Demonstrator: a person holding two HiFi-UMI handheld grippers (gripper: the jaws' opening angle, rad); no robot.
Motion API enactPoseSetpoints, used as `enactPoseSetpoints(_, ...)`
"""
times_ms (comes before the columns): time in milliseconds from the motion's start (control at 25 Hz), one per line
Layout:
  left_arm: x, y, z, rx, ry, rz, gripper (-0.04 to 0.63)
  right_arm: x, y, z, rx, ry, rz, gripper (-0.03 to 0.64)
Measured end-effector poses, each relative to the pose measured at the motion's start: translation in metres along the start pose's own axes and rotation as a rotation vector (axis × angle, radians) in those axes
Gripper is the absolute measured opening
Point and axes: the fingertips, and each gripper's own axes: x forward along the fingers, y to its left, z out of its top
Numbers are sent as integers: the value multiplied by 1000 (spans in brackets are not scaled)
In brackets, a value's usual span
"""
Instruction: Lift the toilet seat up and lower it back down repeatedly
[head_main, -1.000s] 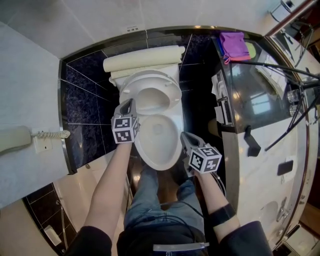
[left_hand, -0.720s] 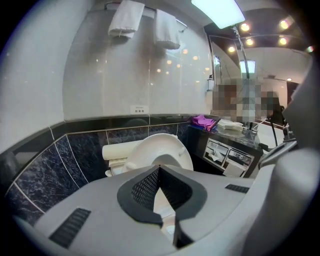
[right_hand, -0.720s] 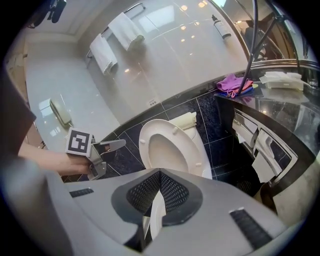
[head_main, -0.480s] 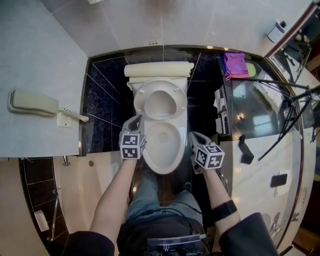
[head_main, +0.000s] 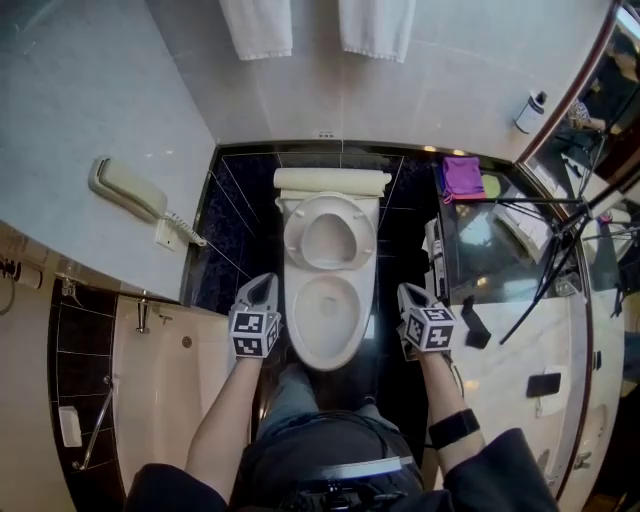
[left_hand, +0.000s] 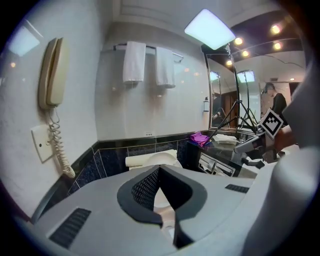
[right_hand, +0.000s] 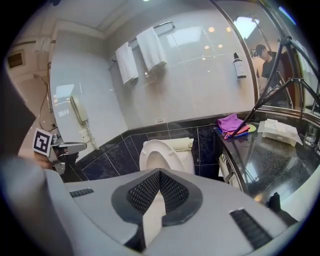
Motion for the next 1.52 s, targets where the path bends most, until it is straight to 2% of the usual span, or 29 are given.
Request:
enactPoseSetpoints(280, -46, 9, 17, -60, -59, 43, 0, -31, -1, 15, -25, -37, -18, 15)
enactPoseSetpoints(680, -85, 1, 8, -103, -70, 61, 0, -64, -7, 26, -93, -64, -74, 14)
enactPoseSetpoints(1080, -105, 0, -6, -121, -60, 77, 0, -77, 3, 15, -129, -46, -57, 14)
enactPoseSetpoints(1520, -123, 6, -12, -96, -57, 86, 0, -77, 18, 9, -140, -43, -43, 14)
